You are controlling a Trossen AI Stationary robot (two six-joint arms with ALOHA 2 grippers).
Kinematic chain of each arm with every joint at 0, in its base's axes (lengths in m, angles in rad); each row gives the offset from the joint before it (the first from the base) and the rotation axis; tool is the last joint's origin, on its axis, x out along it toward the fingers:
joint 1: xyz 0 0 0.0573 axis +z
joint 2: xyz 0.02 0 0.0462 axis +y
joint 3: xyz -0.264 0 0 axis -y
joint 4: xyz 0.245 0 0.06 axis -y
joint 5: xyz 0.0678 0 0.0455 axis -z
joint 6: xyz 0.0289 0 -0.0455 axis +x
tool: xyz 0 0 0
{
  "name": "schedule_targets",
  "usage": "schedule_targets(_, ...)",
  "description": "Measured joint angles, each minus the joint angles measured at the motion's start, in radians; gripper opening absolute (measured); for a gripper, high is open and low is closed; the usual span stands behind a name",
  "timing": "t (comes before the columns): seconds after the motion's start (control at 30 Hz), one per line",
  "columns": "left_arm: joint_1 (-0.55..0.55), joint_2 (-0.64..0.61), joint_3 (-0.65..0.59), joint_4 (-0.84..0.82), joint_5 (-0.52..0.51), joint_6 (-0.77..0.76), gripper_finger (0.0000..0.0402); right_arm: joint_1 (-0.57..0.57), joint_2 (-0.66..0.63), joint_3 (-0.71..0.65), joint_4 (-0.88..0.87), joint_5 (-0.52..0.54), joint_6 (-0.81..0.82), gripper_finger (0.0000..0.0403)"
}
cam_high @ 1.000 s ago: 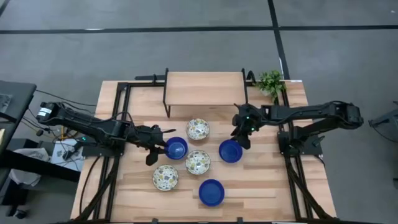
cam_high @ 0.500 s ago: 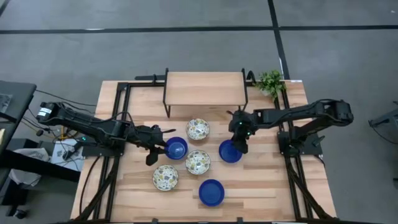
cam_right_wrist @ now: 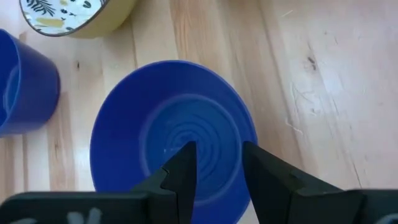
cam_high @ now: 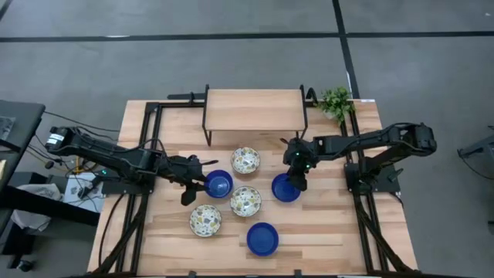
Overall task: Pick & Place Mini bowls
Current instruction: Put the top right blue bowl on the shelf
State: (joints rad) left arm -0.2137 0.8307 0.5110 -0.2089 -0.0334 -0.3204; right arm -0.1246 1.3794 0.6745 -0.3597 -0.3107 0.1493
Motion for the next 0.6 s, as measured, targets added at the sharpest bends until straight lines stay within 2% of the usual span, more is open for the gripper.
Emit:
schedule_targets(0.23, 0.0, 0.0, 0.0, 0.0, 0.0, -0.002, 0.0143, 0.0, -0.004, 0.041, -0.001, 0.006, -0.032, 0.0118)
schedule_targets(0.6, 0.0, 0.0, 0.0, 0.0, 0.0, -0.002, 0.0143, 0.0, 0.035, 0.048, -0.049, 0.075, -0.079, 0.0118)
